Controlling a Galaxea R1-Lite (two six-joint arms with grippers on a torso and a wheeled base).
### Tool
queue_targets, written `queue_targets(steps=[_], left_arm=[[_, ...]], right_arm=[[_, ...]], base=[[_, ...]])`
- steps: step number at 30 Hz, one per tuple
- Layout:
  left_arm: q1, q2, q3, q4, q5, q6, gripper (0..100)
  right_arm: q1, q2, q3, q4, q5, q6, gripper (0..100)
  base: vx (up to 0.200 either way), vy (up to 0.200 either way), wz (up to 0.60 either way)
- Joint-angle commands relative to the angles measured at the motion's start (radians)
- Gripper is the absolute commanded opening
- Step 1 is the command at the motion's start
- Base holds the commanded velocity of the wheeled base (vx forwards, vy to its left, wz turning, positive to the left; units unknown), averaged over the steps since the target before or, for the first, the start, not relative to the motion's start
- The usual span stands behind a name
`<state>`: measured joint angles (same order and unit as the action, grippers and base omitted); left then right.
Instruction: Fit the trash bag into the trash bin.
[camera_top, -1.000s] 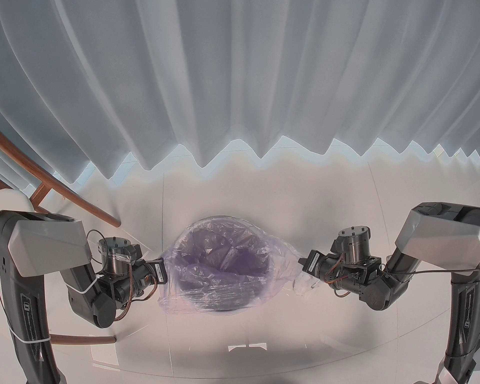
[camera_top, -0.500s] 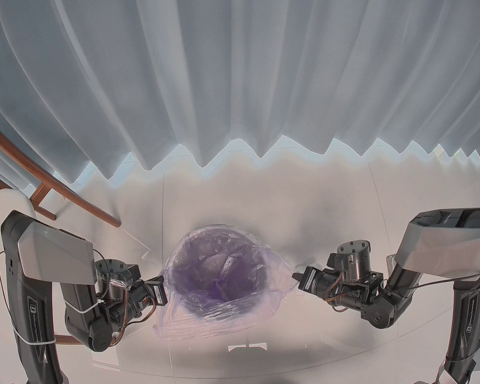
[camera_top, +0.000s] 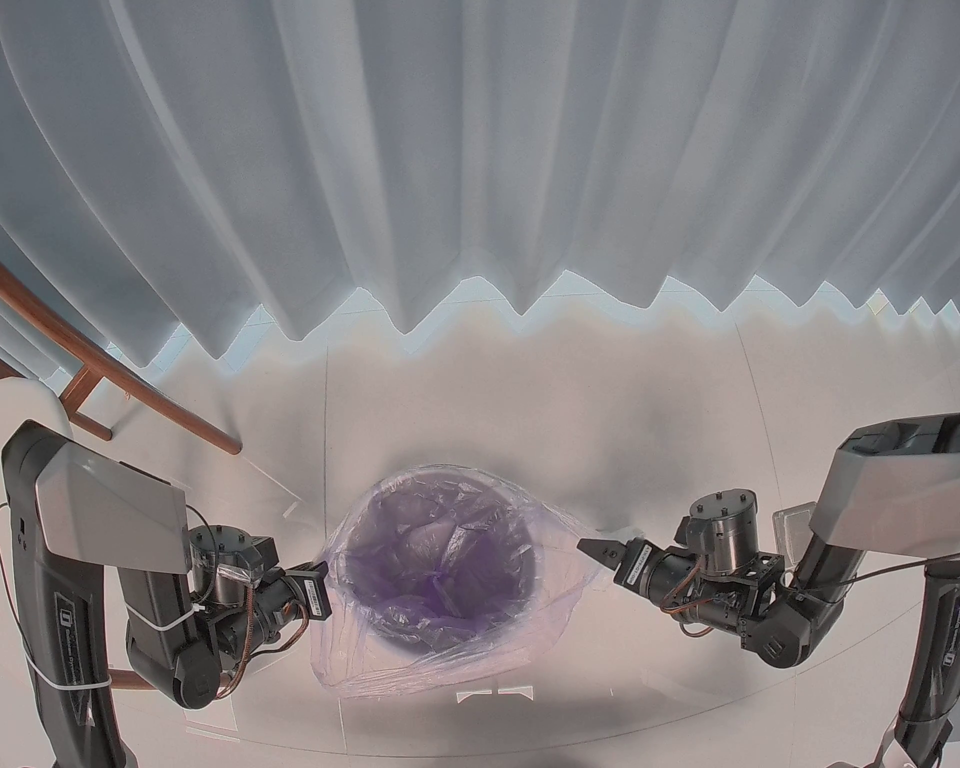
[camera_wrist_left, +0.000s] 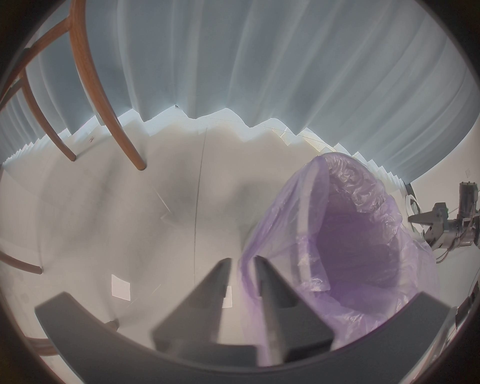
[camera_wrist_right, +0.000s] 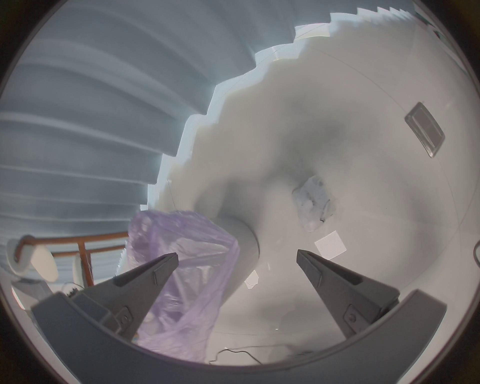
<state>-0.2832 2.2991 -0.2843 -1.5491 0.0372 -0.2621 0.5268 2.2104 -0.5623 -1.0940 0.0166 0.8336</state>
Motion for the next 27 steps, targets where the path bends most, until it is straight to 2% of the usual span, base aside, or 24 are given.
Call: queue_targets(steps=[1,2,3,4,8,11,13,18,24,27], left_arm=[[0.012,-0.027,0.005,0.0,0.009,-0.005,100],[0.016,-0.053,0.014,0.0,0.013,-0.011,100],[0.016,-0.053,0.014,0.0,0.013,-0.011,100],[0.027,-0.11,0.043,0.001,0.012,-0.014,100],[0.048,-0.256,0.154,0.001,0.004,-0.016,100],[0.036,-0.331,0.211,0.001,0.001,-0.029,100],[0.007,-0.422,0.275,0.003,-0.022,-0.092,100],[-0.051,-0.507,0.284,0.004,-0.013,-0.233,100],[-0.062,-0.566,0.284,0.006,0.003,-0.236,100],[-0.068,-0.607,0.284,0.006,-0.005,-0.236,100]], right_arm=[[0.062,-0.173,0.124,0.006,-0.012,0.107,100],[0.101,-0.193,0.167,0.003,-0.017,0.134,100],[0.101,-0.193,0.167,0.003,-0.017,0.134,100],[0.157,-0.199,0.226,-0.009,-0.038,0.171,100],[0.251,-0.147,0.271,-0.093,-0.132,0.26,100],[0.266,-0.12,0.271,-0.148,-0.147,0.275,100],[0.279,-0.097,0.262,-0.187,-0.155,0.275,100],[0.302,-0.104,0.236,-0.19,-0.155,0.28,100],[0.354,-0.106,0.139,-0.176,-0.149,0.321,100],[0.366,-0.1,0.059,-0.112,-0.149,0.357,100]], base=[[0.0,0.0,0.0],[0.0,0.0,0.0],[0.0,0.0,0.0],[0.0,0.0,0.0],[0.0,0.0,0.0],[0.0,0.0,0.0],[-0.1,0.0,0.0],[-0.2,0.0,0.0],[-0.2,0.0,0.0],[-0.2,0.0,0.0]])
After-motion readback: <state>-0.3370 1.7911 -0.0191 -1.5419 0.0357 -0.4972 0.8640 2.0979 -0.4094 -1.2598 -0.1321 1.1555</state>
